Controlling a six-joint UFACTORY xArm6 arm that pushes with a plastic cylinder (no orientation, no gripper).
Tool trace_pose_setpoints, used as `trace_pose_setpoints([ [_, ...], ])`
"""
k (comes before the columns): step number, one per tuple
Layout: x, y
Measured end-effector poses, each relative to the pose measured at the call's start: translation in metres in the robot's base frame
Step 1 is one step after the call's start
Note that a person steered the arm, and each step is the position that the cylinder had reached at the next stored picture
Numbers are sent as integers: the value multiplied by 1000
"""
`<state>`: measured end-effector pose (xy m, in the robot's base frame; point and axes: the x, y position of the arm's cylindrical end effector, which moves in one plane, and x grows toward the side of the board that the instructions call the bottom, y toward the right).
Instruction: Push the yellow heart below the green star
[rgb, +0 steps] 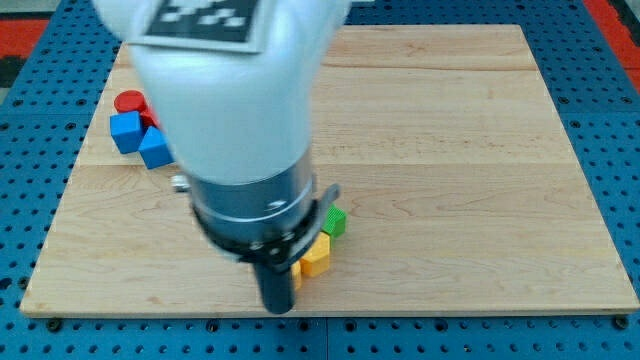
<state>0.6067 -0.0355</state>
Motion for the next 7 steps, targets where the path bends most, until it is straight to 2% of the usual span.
trace_pose_setpoints([
  [1, -25, -3],
  [2, 3, -5],
  [3, 8, -51],
  [4, -4, -68],
  [6, -42, -58],
  [7, -44, -24],
])
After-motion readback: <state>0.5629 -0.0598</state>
